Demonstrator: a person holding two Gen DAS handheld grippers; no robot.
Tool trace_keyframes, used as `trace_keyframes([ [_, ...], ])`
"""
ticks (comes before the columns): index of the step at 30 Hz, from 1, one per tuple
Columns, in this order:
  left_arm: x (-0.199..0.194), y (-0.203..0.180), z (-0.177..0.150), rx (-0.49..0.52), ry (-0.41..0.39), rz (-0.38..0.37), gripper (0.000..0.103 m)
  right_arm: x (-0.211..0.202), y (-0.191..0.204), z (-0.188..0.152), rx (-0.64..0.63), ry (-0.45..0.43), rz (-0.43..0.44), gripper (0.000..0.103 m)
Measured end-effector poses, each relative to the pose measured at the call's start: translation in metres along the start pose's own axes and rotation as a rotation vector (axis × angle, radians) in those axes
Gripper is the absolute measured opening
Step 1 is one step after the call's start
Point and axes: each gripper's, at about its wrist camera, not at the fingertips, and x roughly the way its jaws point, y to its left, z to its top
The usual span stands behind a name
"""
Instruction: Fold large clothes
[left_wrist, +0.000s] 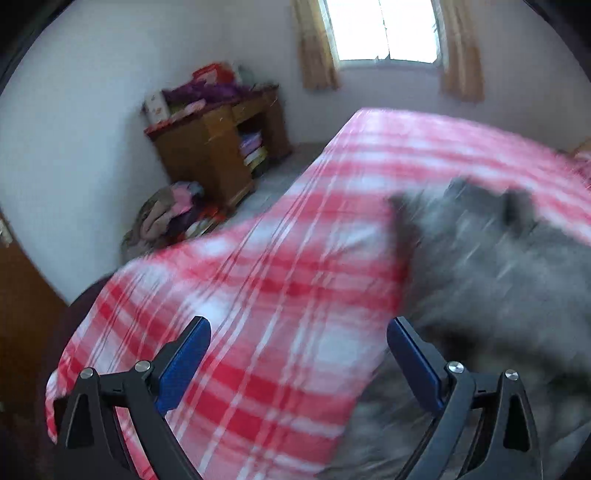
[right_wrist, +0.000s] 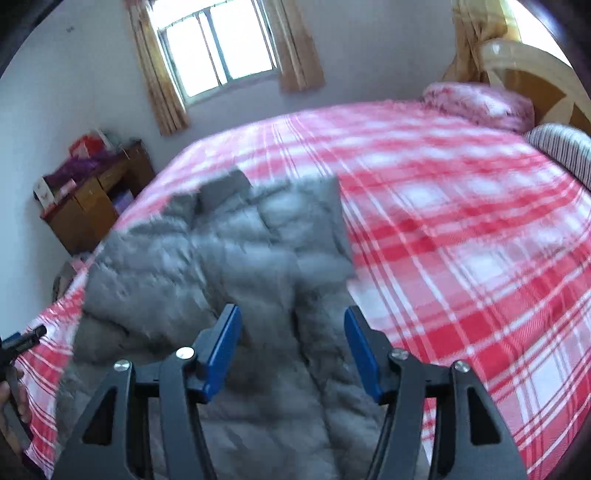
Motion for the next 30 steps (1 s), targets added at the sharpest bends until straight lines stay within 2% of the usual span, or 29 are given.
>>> trace_keyframes([
  [3,0.000,-0.032,0.028,-0.033,-0.079,-0.074,0.097,0.001,0.032,0.019,-0.021,-0.047,0.043,0.062],
  [5,0.018,-0.055,0.035,-0.059,-0.107,-0.067,0.097,0.014,0.048,0.026,-0.018,-0.061,0.101,0.062],
  [8,0.063,-0.092,0.028,-0.026,-0.046,-0.032,0.097,0.048,0.062,0.026,-0.003,-0.063,0.115,0.062],
  [10,0.095,-0.113,0.015,0.027,0.007,0.003,0.097,0.069,0.068,0.019,-0.030,-0.054,0.066,0.062],
  [12,0.121,-0.124,0.004,0.070,0.048,0.060,0.097,0.099,0.066,0.013,-0.025,0.002,0.065,0.062],
  [16,0.141,-0.121,-0.004,0.052,0.105,0.006,0.097,0.127,0.064,0.001,-0.059,0.051,0.050,0.062],
  [21,0.144,-0.121,-0.007,0.050,0.117,0.020,0.102,0.142,0.069,-0.008,-0.112,0.088,0.031,0.062],
  [30,0.147,-0.124,-0.009,0.059,0.112,0.045,0.102,0.149,0.070,-0.014,-0.142,0.133,-0.021,0.062],
])
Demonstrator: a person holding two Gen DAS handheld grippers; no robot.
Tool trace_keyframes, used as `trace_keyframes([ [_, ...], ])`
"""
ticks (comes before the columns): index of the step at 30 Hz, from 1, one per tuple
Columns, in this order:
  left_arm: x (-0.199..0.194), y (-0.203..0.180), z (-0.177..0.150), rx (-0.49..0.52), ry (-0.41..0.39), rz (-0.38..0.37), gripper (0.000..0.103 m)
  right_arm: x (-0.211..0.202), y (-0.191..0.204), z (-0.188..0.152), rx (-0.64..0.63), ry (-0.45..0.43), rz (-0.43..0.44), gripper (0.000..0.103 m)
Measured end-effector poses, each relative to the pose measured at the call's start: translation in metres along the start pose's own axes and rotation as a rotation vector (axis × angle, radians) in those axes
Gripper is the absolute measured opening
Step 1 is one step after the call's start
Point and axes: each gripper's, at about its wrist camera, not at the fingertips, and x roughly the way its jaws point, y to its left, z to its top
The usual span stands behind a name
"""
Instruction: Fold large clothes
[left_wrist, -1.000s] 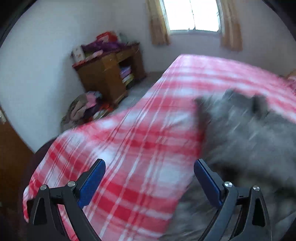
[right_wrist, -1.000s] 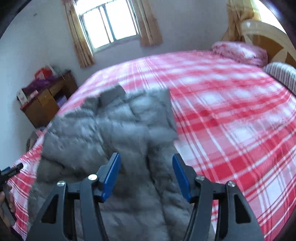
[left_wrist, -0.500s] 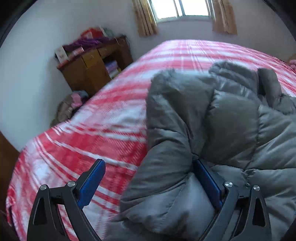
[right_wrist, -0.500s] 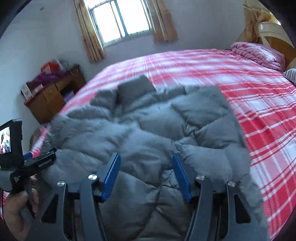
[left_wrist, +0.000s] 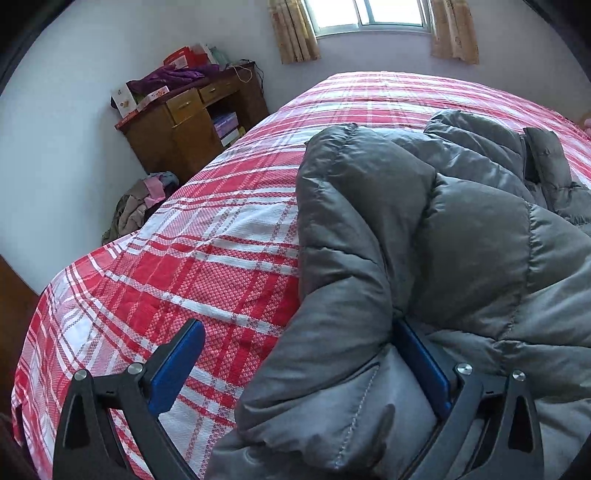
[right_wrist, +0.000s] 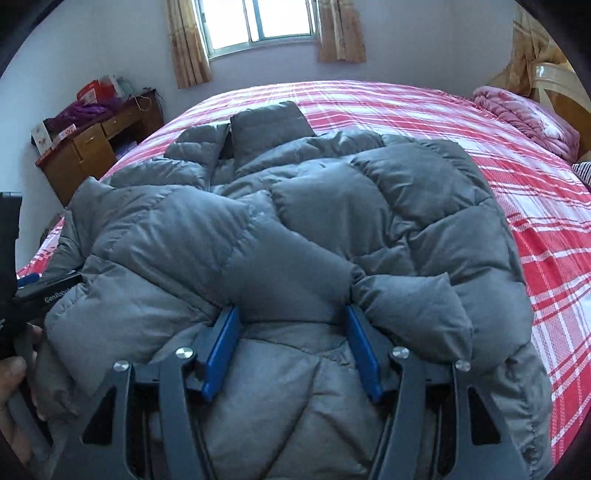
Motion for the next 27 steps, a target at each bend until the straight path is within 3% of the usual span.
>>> trace_keyframes([
  [7,-0.019,0.009,0.009,0.003,0.036,0.049,0.102,0.004,0.003,0.002,-0.018,0.015,-0.012,0.062],
  [10,-0.058,0.032,0.026,-0.075,-0.029,0.034,0.102,-0.015,-0.002,0.008,-0.017,0.013,0.027,0.062],
  [14,-0.078,0.042,0.058,-0.189,-0.055,0.017,0.102,-0.061,-0.023,0.030,0.084,-0.141,0.012,0.077],
  [16,-0.074,0.034,0.069,-0.228,-0.056,0.060,0.102,-0.071,-0.039,0.051,0.164,-0.202,-0.045,0.082],
  [19,-0.050,0.018,0.078,-0.270,-0.014,0.091,0.102,-0.057,-0.067,0.079,0.301,-0.218,-0.175,0.084],
  [22,-0.018,-0.001,0.084,-0.254,0.026,0.124,0.102,-0.018,-0.087,0.097,0.416,-0.144,-0.210,0.084],
  [27,0.035,-0.025,0.073,-0.201,0.108,0.117,0.102,0.035,-0.097,0.095,0.443,-0.072,-0.271,0.084],
])
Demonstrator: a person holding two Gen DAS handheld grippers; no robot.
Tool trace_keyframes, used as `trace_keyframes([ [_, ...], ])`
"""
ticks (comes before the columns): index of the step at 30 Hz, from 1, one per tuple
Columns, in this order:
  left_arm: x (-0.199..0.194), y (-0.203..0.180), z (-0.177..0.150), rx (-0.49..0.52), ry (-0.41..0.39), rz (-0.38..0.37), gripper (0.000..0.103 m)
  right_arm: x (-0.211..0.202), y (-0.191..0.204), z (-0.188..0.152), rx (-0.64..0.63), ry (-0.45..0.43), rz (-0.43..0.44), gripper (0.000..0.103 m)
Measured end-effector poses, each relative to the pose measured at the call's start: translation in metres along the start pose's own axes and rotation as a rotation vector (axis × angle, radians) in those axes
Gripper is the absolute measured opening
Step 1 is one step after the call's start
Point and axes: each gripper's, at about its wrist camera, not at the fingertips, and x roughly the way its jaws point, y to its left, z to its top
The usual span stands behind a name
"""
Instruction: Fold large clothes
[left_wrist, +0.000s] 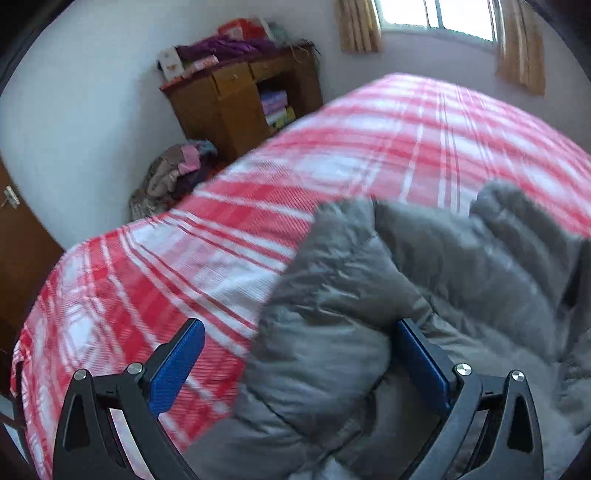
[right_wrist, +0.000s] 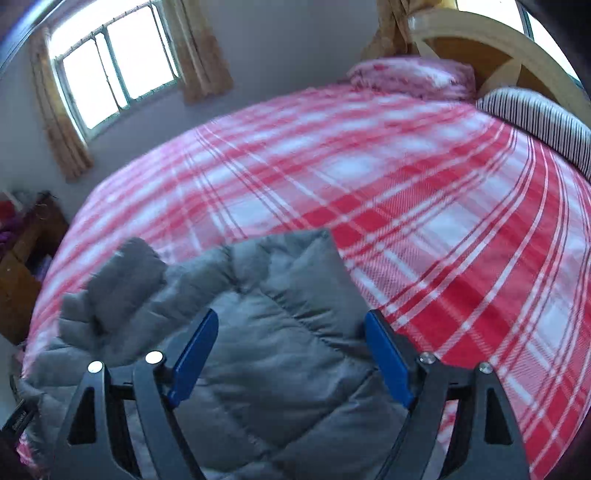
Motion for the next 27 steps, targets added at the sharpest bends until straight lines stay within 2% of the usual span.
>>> trace_keyframes([
  [2,0.011,-0.006,-0.006,0.016,0.020,-0.019,0.102,0.012,-0.003,-0.007,0.003,0.025,-0.007,0.084],
  [5,0.012,-0.003,-0.011,-0.003,0.002,-0.035,0.102,0.026,-0.004,-0.018,-0.011,0.041,-0.008,0.088],
  [10,0.018,0.004,-0.012,-0.055,0.021,-0.094,0.102,0.029,0.001,-0.022,-0.021,0.043,-0.019,0.090],
  [20,0.019,0.000,-0.013,-0.053,0.002,-0.092,0.102,0.038,0.003,-0.022,-0.041,0.058,-0.017,0.098],
  [22,0.019,0.001,-0.012,-0.051,0.020,-0.107,0.102,0.040,0.006,-0.022,-0.053,0.069,-0.019,0.101],
  [25,0.014,0.010,0.000,0.014,0.099,-0.162,0.102,0.042,0.009,-0.021,-0.075,0.090,-0.019,0.103],
  [27,-0.004,0.021,0.009,0.026,0.097,-0.199,0.102,0.042,0.013,-0.018,-0.123,0.127,-0.026,0.103],
])
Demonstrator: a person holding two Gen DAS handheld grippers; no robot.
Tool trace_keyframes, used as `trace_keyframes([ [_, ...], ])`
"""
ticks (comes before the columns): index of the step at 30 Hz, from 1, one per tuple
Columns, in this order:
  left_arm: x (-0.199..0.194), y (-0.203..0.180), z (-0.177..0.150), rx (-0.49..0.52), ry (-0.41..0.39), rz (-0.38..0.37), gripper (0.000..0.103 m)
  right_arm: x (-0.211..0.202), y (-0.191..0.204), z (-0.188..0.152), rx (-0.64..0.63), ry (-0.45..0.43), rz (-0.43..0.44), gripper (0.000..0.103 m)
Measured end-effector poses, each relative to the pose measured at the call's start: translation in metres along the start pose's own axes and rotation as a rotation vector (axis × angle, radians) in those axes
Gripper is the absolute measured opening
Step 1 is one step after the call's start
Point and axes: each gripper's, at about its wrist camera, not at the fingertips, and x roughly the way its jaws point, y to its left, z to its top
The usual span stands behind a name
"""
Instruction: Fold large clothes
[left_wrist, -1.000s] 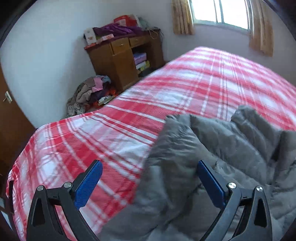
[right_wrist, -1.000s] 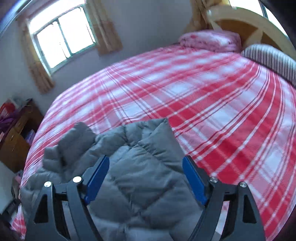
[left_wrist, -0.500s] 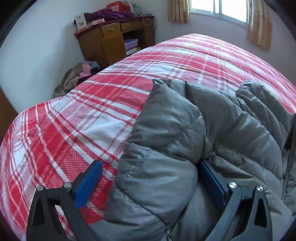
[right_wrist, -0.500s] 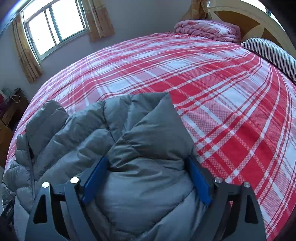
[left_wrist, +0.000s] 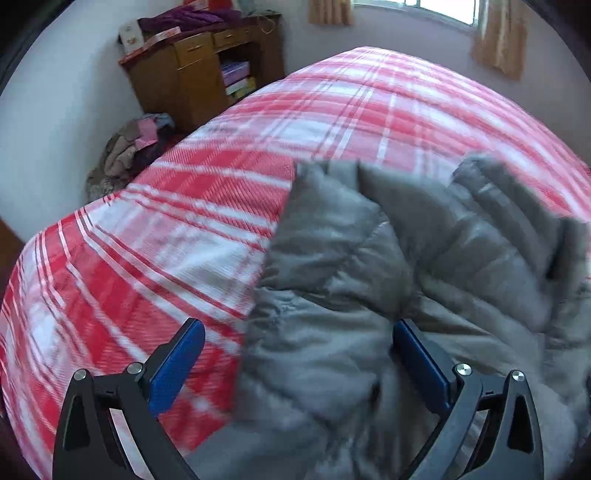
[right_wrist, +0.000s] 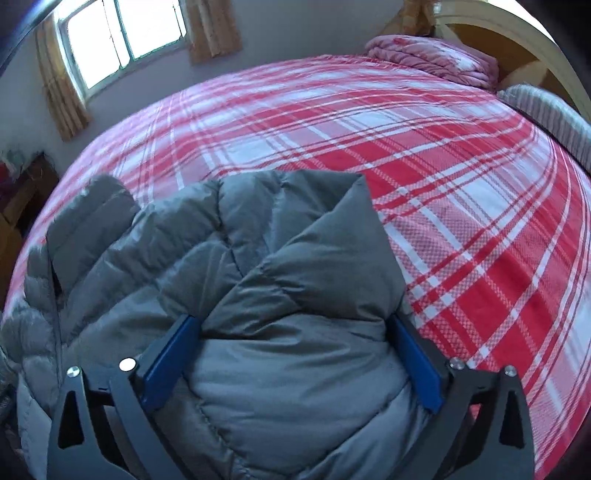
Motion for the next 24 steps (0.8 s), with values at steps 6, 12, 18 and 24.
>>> trace_keyframes([
  [6,-0.046,-0.019,0.052,0.057,-0.082,-0.127,0.102,-0.040,-0.003,0.032,-0.025,-0.027,0.081,0.103],
  [12,-0.023,-0.076,0.105,0.128,-0.046,-0.160,0.102,-0.040,0.043,0.087,-0.091,-0.034,0.178,0.103],
  [18,0.020,-0.107,0.134,0.134,0.003,-0.220,0.102,-0.012,0.087,0.124,-0.137,-0.032,0.201,0.103],
  [24,0.053,-0.123,0.151,0.089,0.033,-0.280,0.102,0.029,0.106,0.138,-0.141,0.015,0.233,0.103],
])
